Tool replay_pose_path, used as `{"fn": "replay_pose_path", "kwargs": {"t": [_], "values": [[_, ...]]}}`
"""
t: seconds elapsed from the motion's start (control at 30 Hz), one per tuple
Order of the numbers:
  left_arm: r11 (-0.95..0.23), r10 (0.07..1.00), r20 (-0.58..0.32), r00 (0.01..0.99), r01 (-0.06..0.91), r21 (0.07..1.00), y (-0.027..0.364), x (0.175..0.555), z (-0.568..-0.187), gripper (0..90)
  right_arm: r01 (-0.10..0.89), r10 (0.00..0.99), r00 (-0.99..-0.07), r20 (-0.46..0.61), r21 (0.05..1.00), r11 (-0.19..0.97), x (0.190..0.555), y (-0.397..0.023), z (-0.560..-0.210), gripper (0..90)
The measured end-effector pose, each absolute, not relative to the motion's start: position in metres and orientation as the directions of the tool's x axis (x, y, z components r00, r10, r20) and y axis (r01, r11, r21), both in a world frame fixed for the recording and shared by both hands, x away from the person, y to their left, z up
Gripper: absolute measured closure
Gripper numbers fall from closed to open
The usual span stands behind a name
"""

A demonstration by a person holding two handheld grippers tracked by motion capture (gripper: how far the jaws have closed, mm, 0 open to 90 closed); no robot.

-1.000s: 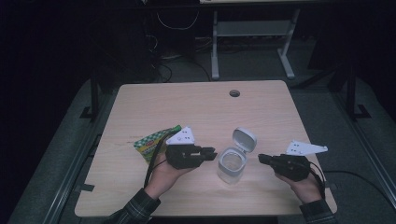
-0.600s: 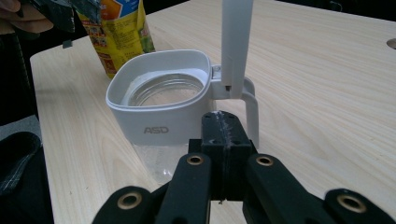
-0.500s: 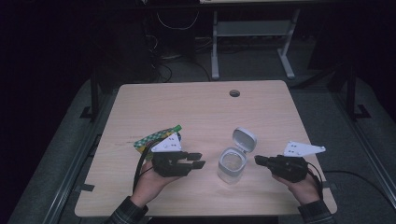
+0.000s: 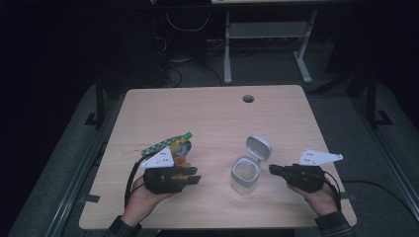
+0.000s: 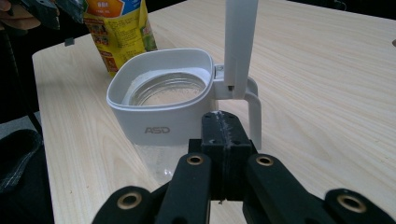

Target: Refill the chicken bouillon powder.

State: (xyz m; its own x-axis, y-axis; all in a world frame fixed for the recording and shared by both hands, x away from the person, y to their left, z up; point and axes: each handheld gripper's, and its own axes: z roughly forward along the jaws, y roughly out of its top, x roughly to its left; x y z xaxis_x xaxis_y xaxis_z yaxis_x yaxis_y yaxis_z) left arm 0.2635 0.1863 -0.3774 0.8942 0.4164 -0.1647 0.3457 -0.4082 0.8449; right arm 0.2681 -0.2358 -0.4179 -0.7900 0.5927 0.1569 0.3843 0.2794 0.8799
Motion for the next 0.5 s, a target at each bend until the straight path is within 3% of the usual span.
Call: {"fn": "replay_pose_path", "kwargs": {"t": [0.5], "values": [[-0.390, 0.460, -0.170, 0.871, 0.371, 0.843, 0.238, 0.249, -0.383, 65.7, 0.387, 0.597, -0.787, 0.155, 0.878, 0.282, 0.269, -0.235, -0.418, 89.7]]}}
